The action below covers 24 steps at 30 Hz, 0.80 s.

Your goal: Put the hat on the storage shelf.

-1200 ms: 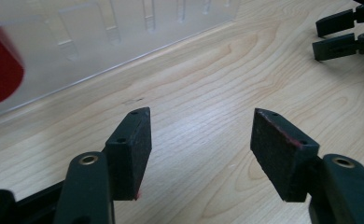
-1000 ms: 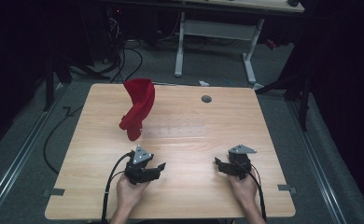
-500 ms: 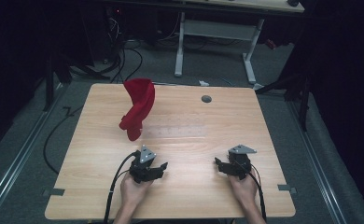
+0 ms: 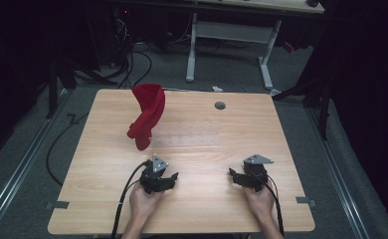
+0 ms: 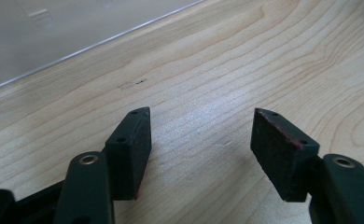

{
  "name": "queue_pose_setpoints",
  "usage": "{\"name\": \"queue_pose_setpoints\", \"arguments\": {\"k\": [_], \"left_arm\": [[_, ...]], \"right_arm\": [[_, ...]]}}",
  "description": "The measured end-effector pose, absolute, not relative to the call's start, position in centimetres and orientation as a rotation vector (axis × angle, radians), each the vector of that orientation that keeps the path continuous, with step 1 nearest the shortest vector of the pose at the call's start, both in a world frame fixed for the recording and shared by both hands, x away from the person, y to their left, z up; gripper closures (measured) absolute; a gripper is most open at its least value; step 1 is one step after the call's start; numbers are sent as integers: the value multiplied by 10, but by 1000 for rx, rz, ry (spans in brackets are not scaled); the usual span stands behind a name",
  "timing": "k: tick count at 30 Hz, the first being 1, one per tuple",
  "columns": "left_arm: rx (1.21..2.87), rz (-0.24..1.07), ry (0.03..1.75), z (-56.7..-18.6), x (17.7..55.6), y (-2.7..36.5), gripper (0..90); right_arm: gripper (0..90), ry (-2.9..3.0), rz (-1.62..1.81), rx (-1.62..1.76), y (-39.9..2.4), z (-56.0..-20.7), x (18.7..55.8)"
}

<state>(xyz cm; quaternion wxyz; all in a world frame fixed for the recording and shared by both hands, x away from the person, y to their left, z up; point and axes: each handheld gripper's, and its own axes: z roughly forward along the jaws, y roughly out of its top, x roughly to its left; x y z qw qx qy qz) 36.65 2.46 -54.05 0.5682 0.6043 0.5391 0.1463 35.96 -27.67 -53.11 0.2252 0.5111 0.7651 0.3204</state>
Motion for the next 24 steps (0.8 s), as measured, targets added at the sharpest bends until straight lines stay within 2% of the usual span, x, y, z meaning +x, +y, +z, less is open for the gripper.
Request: {"name": "queue_pose_setpoints", "arguments": {"k": [9, 15, 24], "left_arm": [[1426, 356, 1277, -544, 369, 23, 383], [1444, 336, 1267, -544, 368, 22, 315], [1462, 365, 1257, -545, 367, 19, 301]], "right_arm": [[321, 2110, 884, 1408, -277, -531, 360], [320, 2110, 884, 1408, -277, -531, 360], [320, 2110, 884, 1408, -277, -531, 360]]}}
